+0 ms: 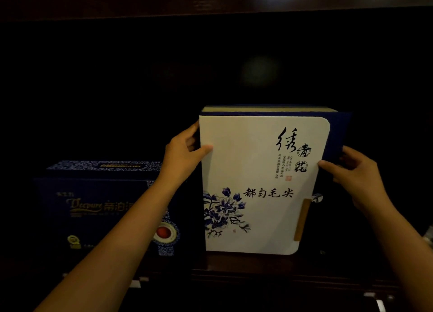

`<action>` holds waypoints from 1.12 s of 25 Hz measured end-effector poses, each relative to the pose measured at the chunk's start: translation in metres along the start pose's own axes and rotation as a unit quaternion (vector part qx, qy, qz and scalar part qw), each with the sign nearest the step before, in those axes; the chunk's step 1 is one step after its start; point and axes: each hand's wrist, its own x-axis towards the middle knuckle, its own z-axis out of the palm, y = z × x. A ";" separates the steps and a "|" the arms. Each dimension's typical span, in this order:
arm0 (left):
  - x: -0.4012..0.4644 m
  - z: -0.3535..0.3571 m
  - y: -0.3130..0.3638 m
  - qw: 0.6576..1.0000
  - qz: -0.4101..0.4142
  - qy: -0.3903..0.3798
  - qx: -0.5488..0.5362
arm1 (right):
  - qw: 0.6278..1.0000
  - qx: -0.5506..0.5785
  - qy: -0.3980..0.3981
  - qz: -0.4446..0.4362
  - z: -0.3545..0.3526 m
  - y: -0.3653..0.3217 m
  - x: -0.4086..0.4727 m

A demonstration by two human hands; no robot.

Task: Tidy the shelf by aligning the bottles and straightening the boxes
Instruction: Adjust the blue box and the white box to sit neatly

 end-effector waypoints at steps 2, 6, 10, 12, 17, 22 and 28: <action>-0.002 0.000 0.002 1.000 -0.002 0.002 0.006 | 1.000 0.001 -0.009 -0.012 -0.001 0.000 -0.002; -0.005 -0.001 0.004 1.000 0.005 0.009 0.011 | 1.000 0.005 -0.012 -0.016 -0.001 -0.002 -0.004; -0.008 -0.006 0.003 1.000 0.010 0.005 0.011 | 1.000 0.012 -0.019 -0.015 0.002 -0.004 -0.006; -0.008 -0.009 0.002 1.000 0.010 0.006 0.015 | 1.000 0.014 -0.019 -0.019 0.005 -0.005 -0.008; -0.008 -0.021 -0.001 1.000 0.000 0.007 0.015 | 1.000 0.007 -0.016 -0.026 0.015 -0.007 -0.013; -0.009 -0.032 -0.004 1.000 0.010 0.009 0.020 | 0.999 0.008 -0.028 -0.028 0.024 -0.008 -0.015; -0.009 -0.032 -0.008 1.000 -0.001 0.012 0.017 | 0.999 0.021 -0.026 -0.017 0.024 -0.011 -0.017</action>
